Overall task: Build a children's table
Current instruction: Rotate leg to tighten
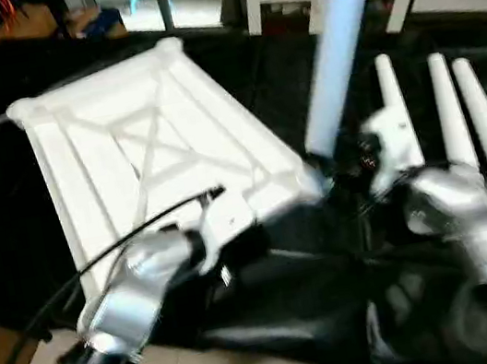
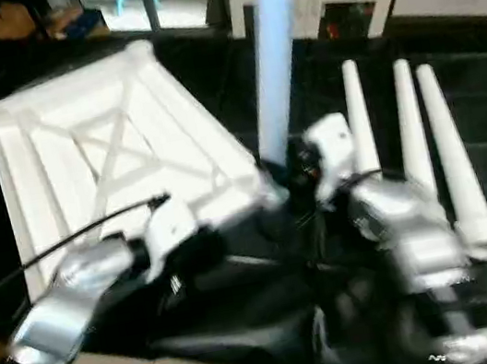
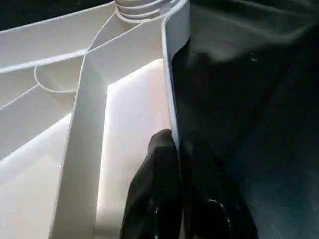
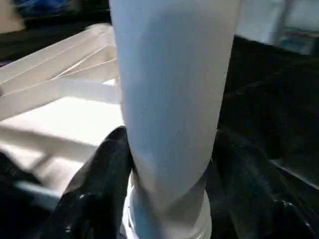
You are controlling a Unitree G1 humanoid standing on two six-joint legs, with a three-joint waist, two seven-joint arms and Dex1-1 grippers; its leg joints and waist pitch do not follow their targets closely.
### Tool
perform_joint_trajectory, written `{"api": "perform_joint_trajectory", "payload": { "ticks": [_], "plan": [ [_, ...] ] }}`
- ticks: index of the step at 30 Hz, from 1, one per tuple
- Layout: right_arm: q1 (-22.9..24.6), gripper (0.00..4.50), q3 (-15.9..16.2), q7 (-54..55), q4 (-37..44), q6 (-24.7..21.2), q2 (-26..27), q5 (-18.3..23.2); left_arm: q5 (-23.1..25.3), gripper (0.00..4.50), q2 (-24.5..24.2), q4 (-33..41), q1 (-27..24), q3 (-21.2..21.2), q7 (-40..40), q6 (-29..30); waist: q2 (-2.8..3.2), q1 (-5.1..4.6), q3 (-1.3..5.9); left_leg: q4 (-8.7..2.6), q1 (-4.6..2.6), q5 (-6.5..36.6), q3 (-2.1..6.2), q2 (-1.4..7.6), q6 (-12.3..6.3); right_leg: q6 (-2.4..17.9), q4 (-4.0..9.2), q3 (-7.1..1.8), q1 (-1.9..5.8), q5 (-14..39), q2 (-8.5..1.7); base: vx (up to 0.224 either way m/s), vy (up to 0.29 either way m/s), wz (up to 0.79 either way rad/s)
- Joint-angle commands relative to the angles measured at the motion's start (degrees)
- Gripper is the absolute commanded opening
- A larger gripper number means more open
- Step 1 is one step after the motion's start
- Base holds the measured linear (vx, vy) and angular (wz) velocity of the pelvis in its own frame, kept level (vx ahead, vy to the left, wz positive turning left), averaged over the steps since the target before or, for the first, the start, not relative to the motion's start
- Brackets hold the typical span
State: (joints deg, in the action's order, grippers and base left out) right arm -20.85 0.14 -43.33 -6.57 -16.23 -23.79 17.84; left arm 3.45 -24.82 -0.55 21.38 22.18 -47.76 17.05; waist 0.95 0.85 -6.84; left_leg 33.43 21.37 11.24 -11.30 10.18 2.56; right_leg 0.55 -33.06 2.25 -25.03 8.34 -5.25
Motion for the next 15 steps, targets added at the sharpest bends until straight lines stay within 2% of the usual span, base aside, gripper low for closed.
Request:
{"api": "perform_joint_trajectory", "payload": {
  "ticks": [1, 2, 3, 4, 6, 8, 9, 11, 13, 15],
  "plan": [
    [1.35, 2.89, -0.14, -5.75, 1.28, -1.66, -5.01, -0.28, -1.64, 0.0, -1.97, 0.6, -2.76, 2.0, -5.77, -0.92, -0.3, 0.41, 4.21, -3.56, -0.66, 3.94, 0.89, 2.39, -7.59, 15.72, 1.95, -1.81, 3.45, 2.01, -2.04, 0.071, 0.009, 0.01],
    [1.62, 2.97, -0.07, -7.0, 1.68, -1.76, -6.1, -0.23, -1.99, 0.0, -2.32, 0.83, -2.95, 1.78, -6.24, -0.84, -0.34, 0.8, 4.16, -3.24, -0.82, 1.18, 0.7, 2.36, -9.4, 16.95, 1.55, -1.9, 3.41, -2.39, -1.94, 0.071, 0.009, 0.01],
    [1.62, 2.97, -0.07, -7.0, 1.68, -1.76, -6.1, -0.23, -1.99, 0.0, -2.32, 0.83, -2.95, 1.78, -6.24, -0.84, -0.3, 1.12, 4.19, -3.05, -0.78, -0.59, 0.62, 2.37, -10.83, 17.81, 1.3, -1.89, 3.43, -4.18, -2.09, 0.057, 0.005, 0.02],
    [1.83, 2.97, 0.14, -8.6, 2.0, -1.29, -7.26, -0.05, -2.3, 0.0, -2.8, 0.79, -3.08, 1.74, -6.65, -1.18, -0.31, 1.19, 4.16, -2.96, -0.85, -0.92, 0.51, 2.36, -11.26, 18.11, 1.3, -1.92, 3.3, -4.32, -2.1, 0.0, 0.0, 0.0],
    [1.84, 2.97, 0.19, -10.01, 1.97, -1.02, -8.05, 0.16, -2.48, 0.0, -3.13, 0.46, -3.11, 1.66, -7.17, -1.89, -0.49, 1.38, 4.23, -2.95, -0.69, -0.8, 0.6, 2.41, -11.67, 18.41, 1.31, -1.9, 3.67, -2.82, -2.35, 0.0, 0.0, 0.0],
    [1.76, 2.97, 0.22, -11.31, 1.79, -1.06, -8.47, 0.84, -2.52, 0.0, -3.25, 0.03, -3.04, 1.64, -7.38, -2.44, -0.47, 1.48, 3.93, -3.21, -0.86, 2.0, 0.63, 2.63, -10.85, 17.86, 1.81, -1.85, 3.52, 2.32, -2.36, 0.0, 0.0, 0.0],
    [1.75, 2.72, 0.49, -12.85, 1.57, -1.55, -8.8, 1.96, -2.6, 0.0, -3.3, -0.3, -2.96, 1.69, -7.63, -2.89, -0.44, 1.49, 3.8, -3.38, -0.91, 3.51, 0.66, 2.72, -10.01, 17.45, 2.06, -1.88, 3.47, 4.8, -2.42, 0.0, 0.0, 0.0],
    [1.81, 2.65, 1.07, -13.73, 1.34, -2.27, -8.79, 2.79, -2.87, 0.0, -3.26, -0.02, -2.97, 1.77, -7.8, -2.78, -0.59, 1.47, 3.6, -3.58, -1.03, 5.7, 0.65, 2.76, -8.65, 16.79, 2.39, -1.96, 3.35, 7.88, -2.41, 0.0, 0.0, 0.0],
    [1.87, 2.65, 1.16, -13.85, 1.38, -2.57, -8.63, 3.15, -2.94, 0.0, -3.26, 0.12, -3.03, 1.79, -7.8, -2.75, -0.58, 1.42, 3.49, -3.76, -0.94, 7.39, 0.75, 2.78, -7.34, 15.93, 2.59, -1.99, 3.38, 10.27, -2.47, 0.0, 0.0, 0.0],
    [1.94, 2.33, 1.07, -14.12, 1.6, -2.97, -8.42, 3.42, -3.04, 0.0, -3.39, 0.42, -3.21, 1.77, -7.92, -2.73, -0.59, 1.32, 3.59, -3.78, -0.99, 7.51, 0.77, 2.71, -6.53, 15.44, 2.58, -2.06, 3.33, 10.15, -2.4, 0.0, 0.0, 0.0]
  ]
}}
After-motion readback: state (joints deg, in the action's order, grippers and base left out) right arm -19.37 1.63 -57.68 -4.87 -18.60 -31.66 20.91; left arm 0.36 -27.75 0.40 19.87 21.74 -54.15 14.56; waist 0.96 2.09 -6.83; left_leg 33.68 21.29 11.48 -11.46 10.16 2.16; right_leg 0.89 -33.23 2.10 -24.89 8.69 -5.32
